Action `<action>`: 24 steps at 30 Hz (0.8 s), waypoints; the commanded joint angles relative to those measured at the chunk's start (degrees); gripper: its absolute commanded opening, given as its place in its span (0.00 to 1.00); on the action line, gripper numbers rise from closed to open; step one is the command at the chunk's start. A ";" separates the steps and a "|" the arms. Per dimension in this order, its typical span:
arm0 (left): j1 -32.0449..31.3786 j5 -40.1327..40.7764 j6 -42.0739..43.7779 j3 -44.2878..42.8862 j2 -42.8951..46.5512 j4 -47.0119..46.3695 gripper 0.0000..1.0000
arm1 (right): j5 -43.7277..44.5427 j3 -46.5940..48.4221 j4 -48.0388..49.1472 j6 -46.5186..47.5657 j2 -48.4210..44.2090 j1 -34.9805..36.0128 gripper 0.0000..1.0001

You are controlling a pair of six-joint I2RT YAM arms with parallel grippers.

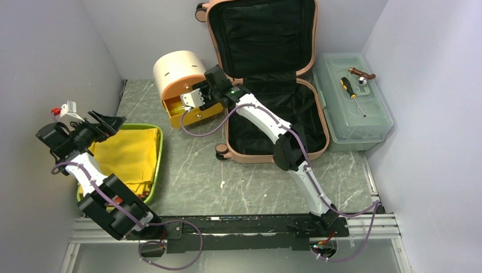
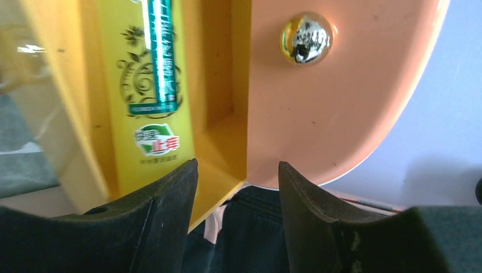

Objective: Open, take out, and arrange the luggage
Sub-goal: Close the drawer in the storage box.

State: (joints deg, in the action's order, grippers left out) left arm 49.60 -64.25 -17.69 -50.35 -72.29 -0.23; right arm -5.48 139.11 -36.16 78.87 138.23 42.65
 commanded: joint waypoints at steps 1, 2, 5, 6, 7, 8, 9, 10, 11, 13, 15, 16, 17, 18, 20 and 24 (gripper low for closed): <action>0.49 -1.78 0.30 0.07 -0.44 -2.00 0.99 | 6.80 -4.20 11.51 -0.18 1.92 -0.79 0.57; 0.49 -1.77 0.20 0.07 -0.48 -2.02 0.99 | 7.50 -5.21 13.76 -0.78 1.37 -0.63 0.56; 0.47 -1.81 0.15 0.08 -0.61 -2.14 0.99 | 8.57 -8.02 18.07 -2.81 -1.04 -0.02 0.56; 0.49 -1.82 0.19 0.14 -0.65 -2.14 0.99 | 8.69 -9.01 18.87 -3.46 -2.03 0.17 0.56; 0.49 -1.89 0.20 0.09 -0.66 -2.09 0.99 | 8.68 -9.78 19.37 -4.37 -3.36 0.37 0.56; 0.45 -1.92 0.14 0.13 -0.66 -2.07 0.99 | 8.46 -10.35 19.55 -5.49 -4.71 0.48 0.56; 0.49 -1.88 0.10 0.10 -0.66 -2.18 0.99 | 8.08 -10.59 19.44 -6.91 -5.90 0.61 0.56; 0.49 -1.85 0.00 0.14 -0.66 -2.19 0.99 | 7.82 -10.19 19.09 -8.86 -7.14 0.71 0.57; 0.49 -1.85 0.02 0.16 -0.66 -2.29 0.99 | 7.66 -8.80 18.09 -11.85 -8.05 0.76 0.57; 0.49 -2.00 -0.12 0.21 -0.73 -2.42 0.99 | 7.12 -5.31 14.29 -17.15 -9.42 0.81 0.57; 0.49 -2.06 -0.20 0.20 -0.70 -2.57 0.99 | 6.05 -3.66 11.23 -22.73 -11.08 0.80 0.57; 0.49 -2.07 -0.28 0.16 -0.66 -2.50 0.99 | 5.78 -3.39 9.35 -25.83 -12.11 0.91 0.58; 0.49 -2.08 -0.33 0.22 -0.65 -2.58 0.99 | 4.21 -3.31 7.57 -29.04 -12.98 1.04 0.58; 0.49 -2.05 -0.46 0.25 -0.59 -2.65 0.99 | 3.22 -3.47 6.01 -32.63 -13.91 1.18 0.58; 0.49 -2.11 -0.63 0.33 -0.49 -2.88 0.99 | 1.53 -4.55 3.73 -40.25 -15.46 1.37 0.58; 0.45 -2.24 -1.06 0.40 -0.40 -3.07 0.99 | -4.31 -5.50 -1.51 -54.28 -16.82 1.47 0.56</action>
State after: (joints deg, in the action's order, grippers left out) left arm 49.69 -64.66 -17.87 -50.04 -73.01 -0.91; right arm -3.05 132.09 -31.07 43.70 125.51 43.72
